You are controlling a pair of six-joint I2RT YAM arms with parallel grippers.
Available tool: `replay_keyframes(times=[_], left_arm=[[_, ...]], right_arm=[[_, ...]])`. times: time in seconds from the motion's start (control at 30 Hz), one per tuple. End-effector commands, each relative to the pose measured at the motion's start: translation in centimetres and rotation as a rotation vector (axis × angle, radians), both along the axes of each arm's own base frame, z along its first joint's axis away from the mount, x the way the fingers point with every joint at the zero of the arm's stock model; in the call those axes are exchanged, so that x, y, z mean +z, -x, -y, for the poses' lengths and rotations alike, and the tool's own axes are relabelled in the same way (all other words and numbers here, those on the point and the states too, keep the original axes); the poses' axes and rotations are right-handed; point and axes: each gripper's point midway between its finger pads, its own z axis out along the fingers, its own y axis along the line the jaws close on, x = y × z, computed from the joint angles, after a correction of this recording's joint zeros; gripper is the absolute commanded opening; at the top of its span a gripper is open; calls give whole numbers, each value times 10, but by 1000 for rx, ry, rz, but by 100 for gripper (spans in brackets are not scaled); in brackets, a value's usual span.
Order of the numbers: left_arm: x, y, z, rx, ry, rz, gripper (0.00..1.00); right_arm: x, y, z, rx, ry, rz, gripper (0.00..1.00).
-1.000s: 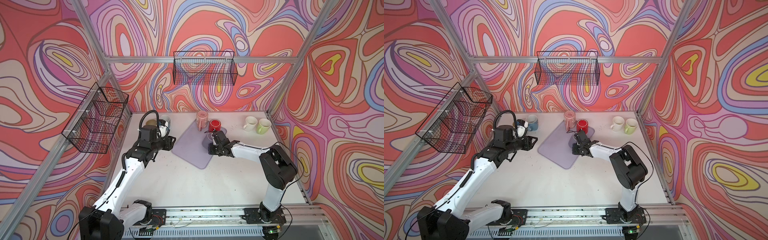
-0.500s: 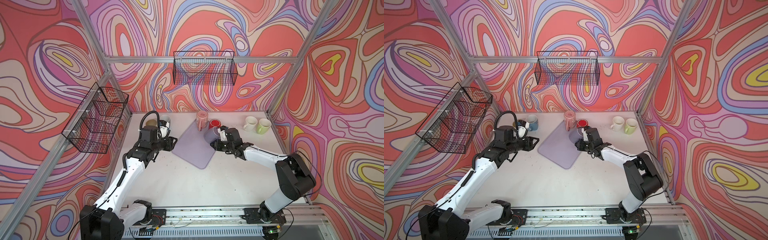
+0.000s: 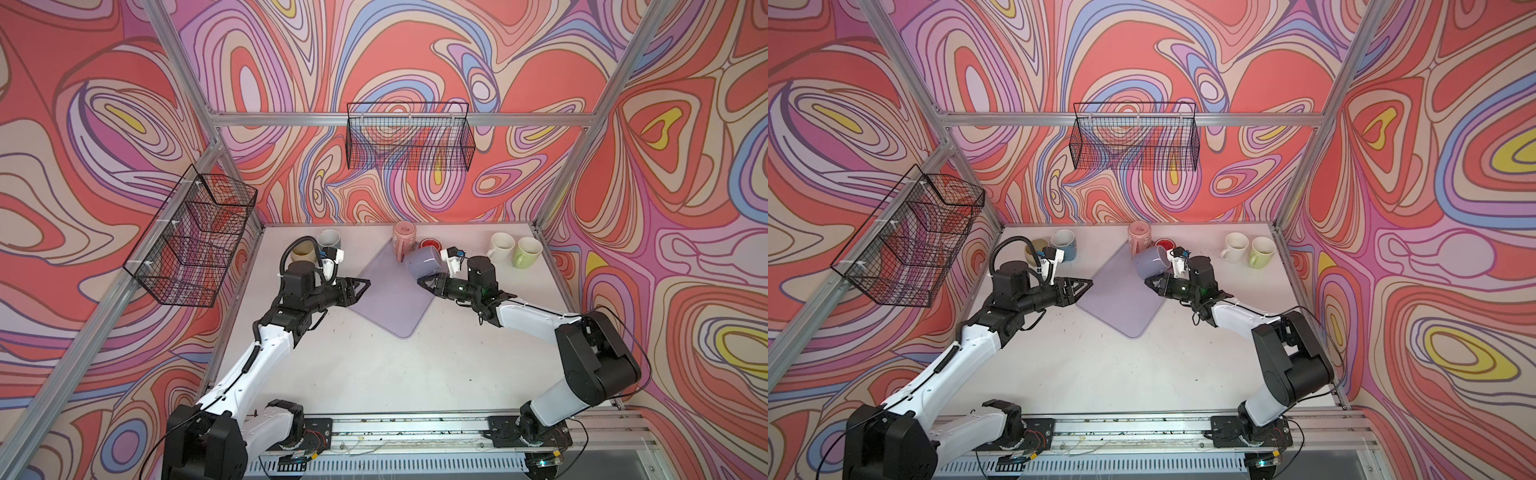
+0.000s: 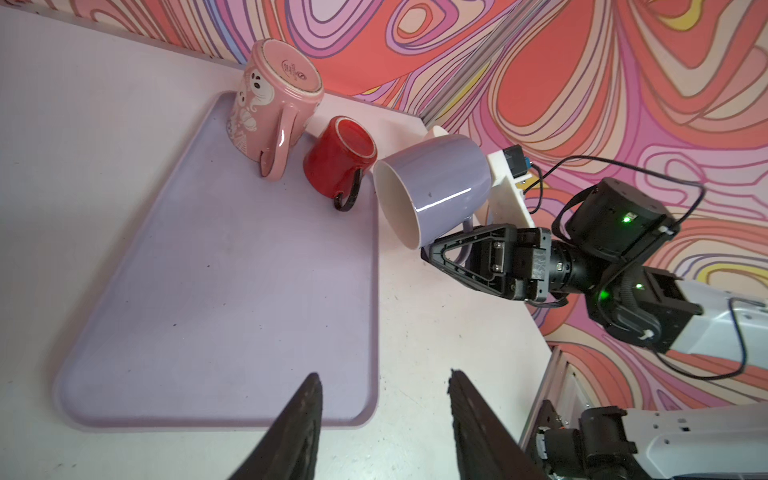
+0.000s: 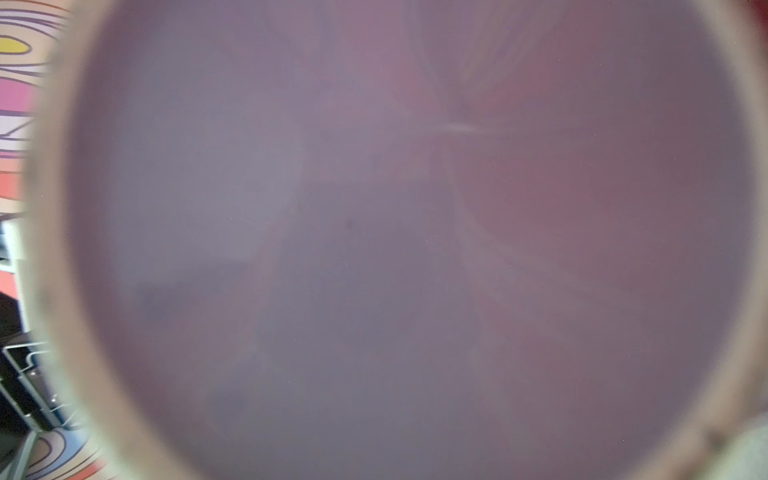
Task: Turn the mug right side up
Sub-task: 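Lift the grey mug with the right gripper while the left gripper reaches toward it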
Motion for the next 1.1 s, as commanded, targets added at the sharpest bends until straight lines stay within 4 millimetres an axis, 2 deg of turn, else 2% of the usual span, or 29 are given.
replay_keyframes(times=[0.0, 0.33, 0.73, 1.07], left_arm=[[36, 3, 13, -44, 139, 81, 53], [52, 1, 54, -149, 200, 147, 56], [72, -11, 85, -225, 276, 207, 56], [70, -18, 105, -264, 318, 216, 56]], right_arm=[[58, 2, -7, 54, -105, 180, 1], [75, 16, -12, 129, -170, 215, 1], [96, 34, -15, 198, -269, 256, 1], [106, 47, -20, 254, -308, 282, 1]])
